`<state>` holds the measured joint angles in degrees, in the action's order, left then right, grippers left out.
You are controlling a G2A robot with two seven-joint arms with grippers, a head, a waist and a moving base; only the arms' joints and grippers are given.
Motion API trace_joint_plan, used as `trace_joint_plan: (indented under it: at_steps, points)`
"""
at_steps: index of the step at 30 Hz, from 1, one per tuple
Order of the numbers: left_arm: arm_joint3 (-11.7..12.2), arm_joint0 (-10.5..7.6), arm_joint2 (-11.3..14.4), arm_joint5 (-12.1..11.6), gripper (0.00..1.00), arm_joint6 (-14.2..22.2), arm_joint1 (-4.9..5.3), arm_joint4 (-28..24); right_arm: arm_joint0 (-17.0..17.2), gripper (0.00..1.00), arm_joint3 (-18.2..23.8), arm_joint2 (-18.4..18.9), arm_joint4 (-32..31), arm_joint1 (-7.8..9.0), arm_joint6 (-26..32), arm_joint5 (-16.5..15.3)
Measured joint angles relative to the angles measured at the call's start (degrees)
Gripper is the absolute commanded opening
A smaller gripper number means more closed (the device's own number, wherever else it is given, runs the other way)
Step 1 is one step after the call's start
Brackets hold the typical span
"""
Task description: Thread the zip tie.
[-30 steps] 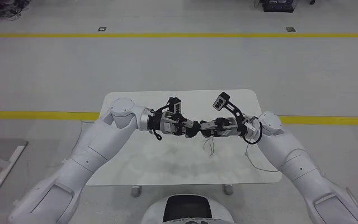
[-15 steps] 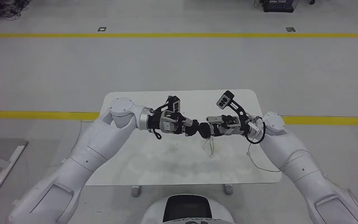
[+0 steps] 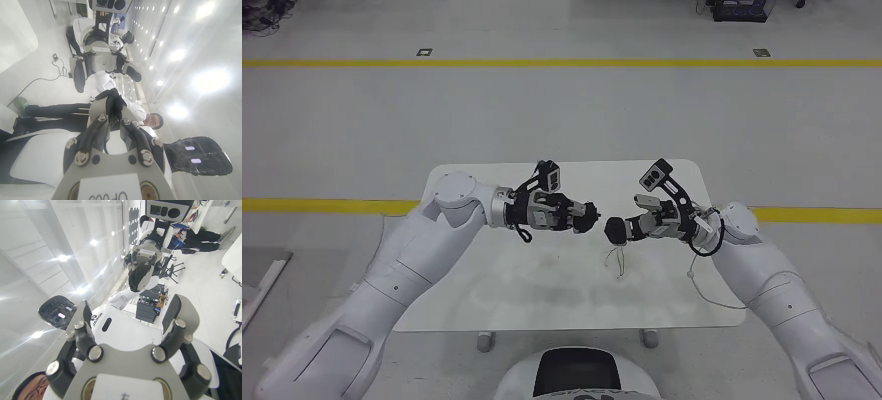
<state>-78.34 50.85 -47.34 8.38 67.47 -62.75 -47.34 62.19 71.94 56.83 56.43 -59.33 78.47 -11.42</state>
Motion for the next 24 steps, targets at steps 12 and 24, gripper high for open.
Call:
trace_joint_plan:
  at_steps: [12, 24]
  points:
    - [0.8, 2.42, -2.6, -18.5, 0.00, -2.0, 1.09, 11.0, 0.0, 1.00, 0.0, 0.0, 0.0, 0.00, 0.0, 0.0]
    - [1.2, 3.24, -2.3, -24.1, 0.00, -0.4, 0.86, 9.7, 0.0, 1.00, 0.0, 0.0, 0.0, 0.00, 0.0, 0.0]
